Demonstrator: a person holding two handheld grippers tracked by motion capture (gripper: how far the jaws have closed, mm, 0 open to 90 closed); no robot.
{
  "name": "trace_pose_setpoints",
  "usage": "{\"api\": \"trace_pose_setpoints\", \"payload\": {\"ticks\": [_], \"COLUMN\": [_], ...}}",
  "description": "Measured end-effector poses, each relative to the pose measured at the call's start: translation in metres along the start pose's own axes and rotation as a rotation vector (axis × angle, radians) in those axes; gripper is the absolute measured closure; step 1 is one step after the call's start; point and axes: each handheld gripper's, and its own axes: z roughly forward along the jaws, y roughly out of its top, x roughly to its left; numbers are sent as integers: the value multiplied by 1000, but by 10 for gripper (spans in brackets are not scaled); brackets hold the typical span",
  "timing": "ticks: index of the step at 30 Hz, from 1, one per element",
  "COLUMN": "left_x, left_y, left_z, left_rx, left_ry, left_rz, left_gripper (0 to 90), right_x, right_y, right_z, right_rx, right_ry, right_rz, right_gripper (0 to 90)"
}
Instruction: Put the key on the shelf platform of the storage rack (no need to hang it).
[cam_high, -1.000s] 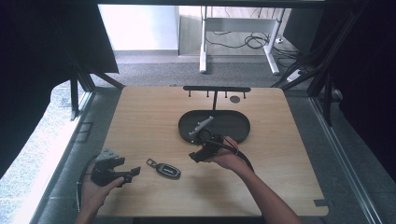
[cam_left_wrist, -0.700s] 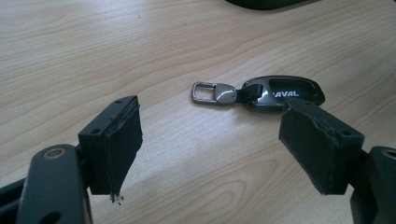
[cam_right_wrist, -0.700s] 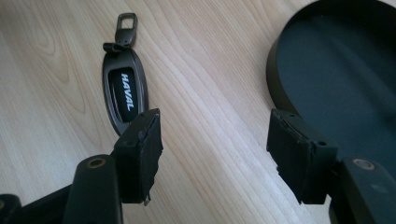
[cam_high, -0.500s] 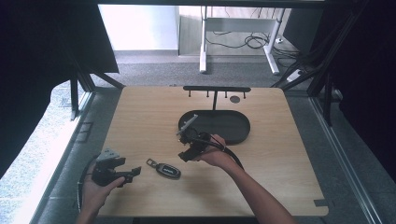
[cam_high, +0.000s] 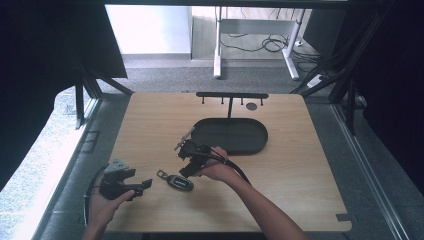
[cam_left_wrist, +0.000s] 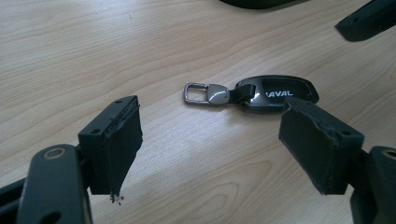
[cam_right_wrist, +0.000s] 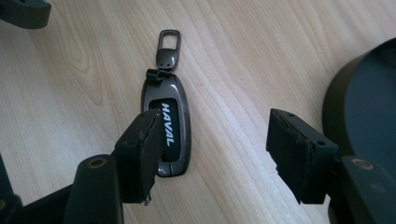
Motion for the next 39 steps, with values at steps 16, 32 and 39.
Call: {"api": "trace_pose_setpoints", "payload": {"ticks": [16,32,39], "left_x": [-3,-2,-1], "left_y": [0,-1,-1], "left_z": [4,5,4], "left_rx": [13,18,14], "left_ry": [-4,-4,-3], "left_rz": [10,3,-1], "left_gripper": [215,215,215], "right_x": [19,25,24], "right_y": [7,9,8], "right_z": [22,57,73], "right_rx": [42,110,133], "right_ry": [43,55,54], "right_rz": [-27,-41,-39], "right_gripper": [359,362,386]}}
